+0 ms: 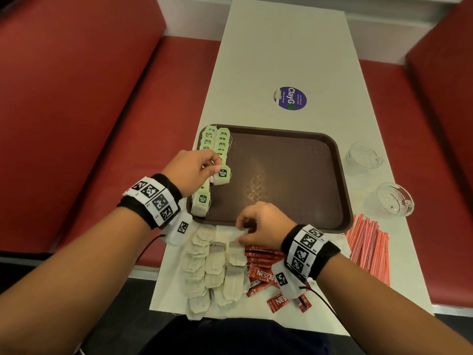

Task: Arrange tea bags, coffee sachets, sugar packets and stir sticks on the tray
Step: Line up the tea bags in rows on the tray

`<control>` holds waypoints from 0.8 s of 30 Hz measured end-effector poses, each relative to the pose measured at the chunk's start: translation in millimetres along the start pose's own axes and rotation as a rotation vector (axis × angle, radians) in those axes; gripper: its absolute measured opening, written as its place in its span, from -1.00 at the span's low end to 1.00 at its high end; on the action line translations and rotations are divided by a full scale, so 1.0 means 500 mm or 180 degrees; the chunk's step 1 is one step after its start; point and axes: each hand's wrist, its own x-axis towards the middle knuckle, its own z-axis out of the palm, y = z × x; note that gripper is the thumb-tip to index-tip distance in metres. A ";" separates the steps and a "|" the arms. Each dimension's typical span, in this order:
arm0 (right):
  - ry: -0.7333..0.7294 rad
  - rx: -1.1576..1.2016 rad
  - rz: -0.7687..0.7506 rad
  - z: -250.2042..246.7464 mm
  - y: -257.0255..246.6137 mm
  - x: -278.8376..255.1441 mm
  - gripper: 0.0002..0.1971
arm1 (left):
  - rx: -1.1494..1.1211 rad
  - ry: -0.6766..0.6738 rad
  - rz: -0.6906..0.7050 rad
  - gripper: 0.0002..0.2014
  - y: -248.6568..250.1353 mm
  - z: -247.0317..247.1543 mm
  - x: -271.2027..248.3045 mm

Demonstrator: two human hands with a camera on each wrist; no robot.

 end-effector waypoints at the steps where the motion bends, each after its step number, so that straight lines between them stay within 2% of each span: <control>1: -0.0156 -0.0161 0.0013 0.007 0.000 -0.003 -0.65 | 0.0097 -0.0047 -0.0063 -0.95 -0.008 0.001 0.005; 6: -0.0626 -0.0567 0.0028 0.036 0.002 -0.012 -0.47 | 0.0744 -0.0581 -0.0480 -0.95 -0.031 0.022 0.038; 11: -0.0638 -0.0670 -0.0052 0.044 0.003 -0.014 -0.44 | 0.0825 -0.0453 -0.0812 -0.93 -0.047 0.045 0.070; 19: -0.0535 -0.0734 -0.0415 0.037 -0.003 -0.021 -0.68 | 0.0907 -0.0330 -0.1200 -0.95 -0.035 0.056 0.097; 22: -0.0484 -0.0636 -0.0427 0.043 0.003 -0.020 -0.79 | 0.1070 -0.0275 -0.1166 -0.83 -0.016 0.061 0.104; 24: -0.0434 -0.0579 -0.0416 0.046 0.005 -0.019 -0.85 | 0.1236 -0.0390 -0.1090 -0.70 -0.004 0.071 0.110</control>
